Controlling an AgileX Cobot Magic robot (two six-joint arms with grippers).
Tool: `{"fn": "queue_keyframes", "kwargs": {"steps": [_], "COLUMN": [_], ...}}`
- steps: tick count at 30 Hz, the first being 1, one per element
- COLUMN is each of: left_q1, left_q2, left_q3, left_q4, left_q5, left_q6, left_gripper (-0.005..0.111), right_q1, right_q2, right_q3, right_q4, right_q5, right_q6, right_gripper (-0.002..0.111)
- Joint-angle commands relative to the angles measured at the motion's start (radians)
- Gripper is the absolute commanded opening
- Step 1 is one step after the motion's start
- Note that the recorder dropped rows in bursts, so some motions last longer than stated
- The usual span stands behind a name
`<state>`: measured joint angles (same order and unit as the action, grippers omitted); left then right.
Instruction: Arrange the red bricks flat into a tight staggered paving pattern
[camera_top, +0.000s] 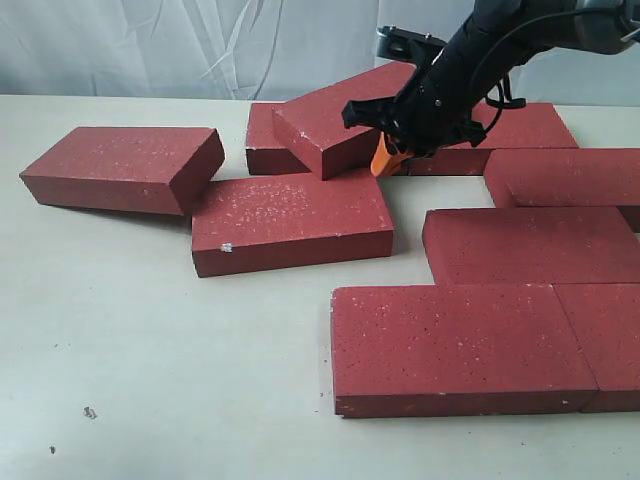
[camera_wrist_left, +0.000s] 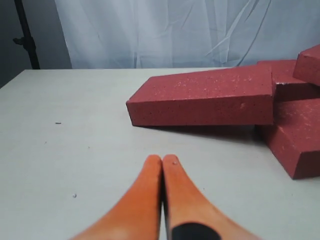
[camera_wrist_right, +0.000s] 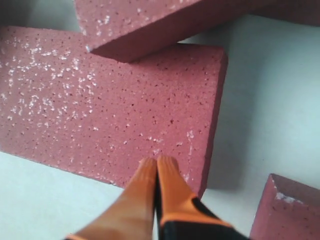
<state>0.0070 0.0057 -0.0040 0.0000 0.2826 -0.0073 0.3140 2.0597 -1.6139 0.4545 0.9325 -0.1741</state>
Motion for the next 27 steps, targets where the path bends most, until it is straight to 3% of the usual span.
{"fn": "queue_keyframes", "kwargs": {"steps": [1,9,18,20,27], "left_q1": [0.001,0.001,0.001,0.001,0.001], "left_q2": [-0.006,-0.006,-0.006,-0.006,0.105], "left_q3": [0.004,0.004,0.004,-0.013,-0.238], "left_q4": [-0.116,-0.169,-0.169,-0.169,-0.107], "left_q5": [-0.113,-0.404,-0.549,-0.506,-0.158], "left_q6": [0.001,-0.015,-0.018,-0.018,-0.015], "left_gripper": [0.000,0.000,0.000,0.000,0.000], "right_q1": [-0.004,-0.004,-0.004,-0.004,-0.004], "right_q2": [-0.009,-0.009,-0.009,-0.009,-0.009], "right_q3": [0.004,0.004,0.004,0.004,0.004], "right_q4": [-0.004,-0.008,-0.020,-0.022,-0.027], "right_q5": [-0.007,-0.011,-0.009,-0.009,-0.020], "right_q6": [-0.026,-0.054,-0.056,-0.056,-0.056], "right_gripper": [-0.001,-0.001,-0.001,-0.001,-0.001]}}
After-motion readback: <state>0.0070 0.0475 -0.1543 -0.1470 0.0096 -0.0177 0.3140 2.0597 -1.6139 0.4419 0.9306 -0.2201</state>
